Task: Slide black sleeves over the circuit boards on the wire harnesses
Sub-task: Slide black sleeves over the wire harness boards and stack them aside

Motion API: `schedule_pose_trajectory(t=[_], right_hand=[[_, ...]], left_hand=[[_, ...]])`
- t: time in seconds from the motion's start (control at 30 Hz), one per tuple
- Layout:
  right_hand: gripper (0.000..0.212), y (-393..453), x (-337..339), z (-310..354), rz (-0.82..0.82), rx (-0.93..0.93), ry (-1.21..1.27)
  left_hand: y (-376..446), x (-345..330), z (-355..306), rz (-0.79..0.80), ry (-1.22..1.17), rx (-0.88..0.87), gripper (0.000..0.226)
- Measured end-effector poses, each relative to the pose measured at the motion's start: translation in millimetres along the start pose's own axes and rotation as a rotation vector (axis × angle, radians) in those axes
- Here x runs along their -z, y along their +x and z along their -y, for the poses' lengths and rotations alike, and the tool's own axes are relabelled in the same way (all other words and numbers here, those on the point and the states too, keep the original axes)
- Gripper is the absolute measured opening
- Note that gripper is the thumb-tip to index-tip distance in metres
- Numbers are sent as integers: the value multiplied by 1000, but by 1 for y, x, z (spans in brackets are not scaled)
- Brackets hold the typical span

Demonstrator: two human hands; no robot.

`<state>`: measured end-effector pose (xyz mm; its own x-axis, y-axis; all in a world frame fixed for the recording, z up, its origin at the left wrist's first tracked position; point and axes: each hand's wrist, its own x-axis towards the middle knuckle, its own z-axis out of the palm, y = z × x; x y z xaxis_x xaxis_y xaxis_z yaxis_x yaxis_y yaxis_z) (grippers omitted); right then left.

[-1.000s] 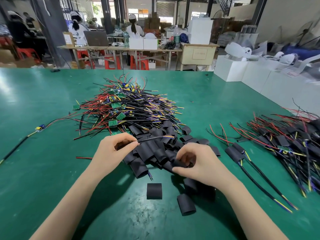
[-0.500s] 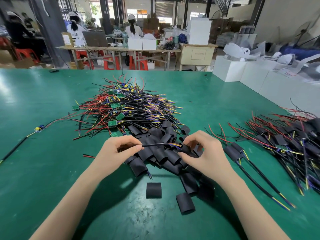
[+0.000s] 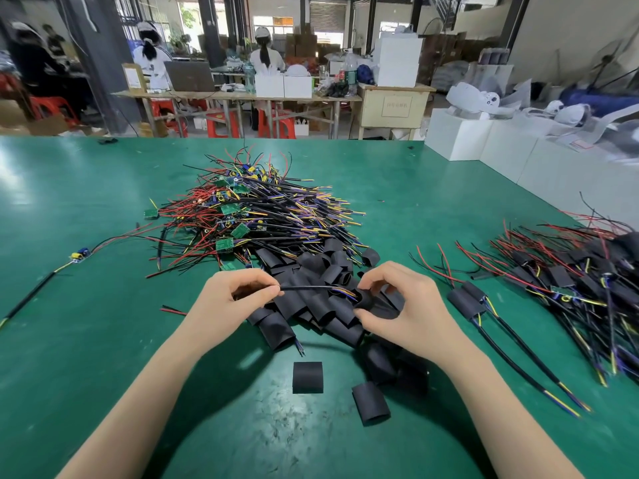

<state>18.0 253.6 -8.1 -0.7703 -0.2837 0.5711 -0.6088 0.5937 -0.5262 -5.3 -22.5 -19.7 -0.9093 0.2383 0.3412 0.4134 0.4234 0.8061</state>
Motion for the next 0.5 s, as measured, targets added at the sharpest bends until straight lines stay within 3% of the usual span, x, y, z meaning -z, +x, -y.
schedule_pose_trajectory(t=[0.2,0.37,0.5], right_hand=[[24,0,0,0,-1,-7,-45],[22,-2,-4,1,64,65,-287],[24,-3,-9,3,83,99,-292]], left_hand=[[-3,-4,-8,-32,115,-66,14],[-7,-20,-17,-36,115,-111,10],[-9,-33,-22,0,107,-149,14]])
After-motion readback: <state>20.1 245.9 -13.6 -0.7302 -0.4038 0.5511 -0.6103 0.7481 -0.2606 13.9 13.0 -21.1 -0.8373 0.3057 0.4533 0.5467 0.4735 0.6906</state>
